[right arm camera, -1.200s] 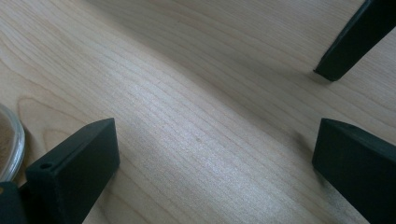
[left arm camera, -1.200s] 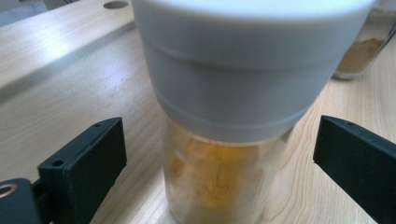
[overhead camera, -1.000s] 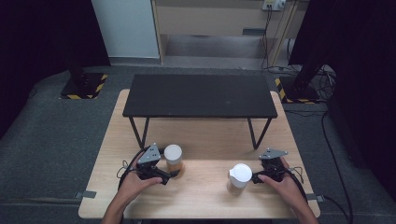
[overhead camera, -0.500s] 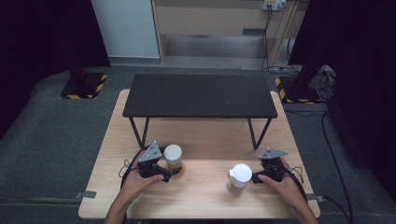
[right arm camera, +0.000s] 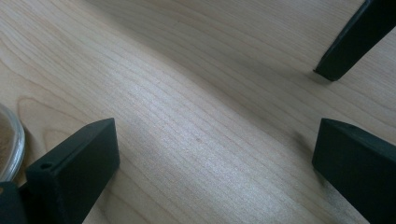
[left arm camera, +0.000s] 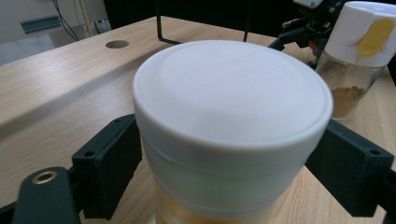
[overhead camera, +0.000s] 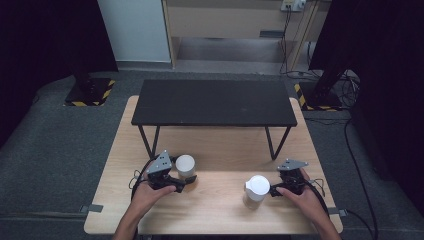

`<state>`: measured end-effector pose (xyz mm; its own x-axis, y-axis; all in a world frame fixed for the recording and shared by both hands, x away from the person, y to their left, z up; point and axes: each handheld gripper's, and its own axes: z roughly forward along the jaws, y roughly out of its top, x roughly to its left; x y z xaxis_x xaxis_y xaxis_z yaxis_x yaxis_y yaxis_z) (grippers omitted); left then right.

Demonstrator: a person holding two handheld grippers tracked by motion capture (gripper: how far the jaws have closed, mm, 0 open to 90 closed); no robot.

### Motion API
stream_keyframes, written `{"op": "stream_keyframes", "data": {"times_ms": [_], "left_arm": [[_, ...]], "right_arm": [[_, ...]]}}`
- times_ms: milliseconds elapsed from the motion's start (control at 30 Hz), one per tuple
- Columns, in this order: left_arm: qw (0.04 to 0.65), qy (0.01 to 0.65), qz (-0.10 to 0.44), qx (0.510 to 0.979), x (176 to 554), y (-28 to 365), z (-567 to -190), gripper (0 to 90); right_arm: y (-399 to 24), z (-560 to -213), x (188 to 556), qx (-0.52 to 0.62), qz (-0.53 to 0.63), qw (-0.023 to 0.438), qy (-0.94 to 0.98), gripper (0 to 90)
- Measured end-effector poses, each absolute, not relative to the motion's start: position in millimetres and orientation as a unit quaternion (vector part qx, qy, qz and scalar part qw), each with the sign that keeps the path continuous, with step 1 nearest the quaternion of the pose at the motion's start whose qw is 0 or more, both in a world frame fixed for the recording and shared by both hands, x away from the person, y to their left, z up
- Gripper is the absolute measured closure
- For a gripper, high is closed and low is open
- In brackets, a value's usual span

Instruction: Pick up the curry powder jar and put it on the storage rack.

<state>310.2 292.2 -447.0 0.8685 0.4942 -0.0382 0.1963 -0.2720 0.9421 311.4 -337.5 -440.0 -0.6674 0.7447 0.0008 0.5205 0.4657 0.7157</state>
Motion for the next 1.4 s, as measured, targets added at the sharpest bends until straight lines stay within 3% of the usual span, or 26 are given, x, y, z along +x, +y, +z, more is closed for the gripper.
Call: {"op": "stream_keyframes", "data": {"times_ms": [167,300,1400], "left_arm": [[0.564,0.214,0.132,0.787,312,291,-449,27.3],[0.565,0.218,0.135,0.784,311,292,-449,32.6],[0.558,0.160,0.128,0.804,311,293,-431,33.1]], "right_arm": [[-337,-440,311,0.376,0.355,0.158,0.841,1.4],[-337,-440,311,0.376,0.355,0.158,0.841,1.4],[-338,-440,311,0.376,0.355,0.158,0.841,1.4]]}}
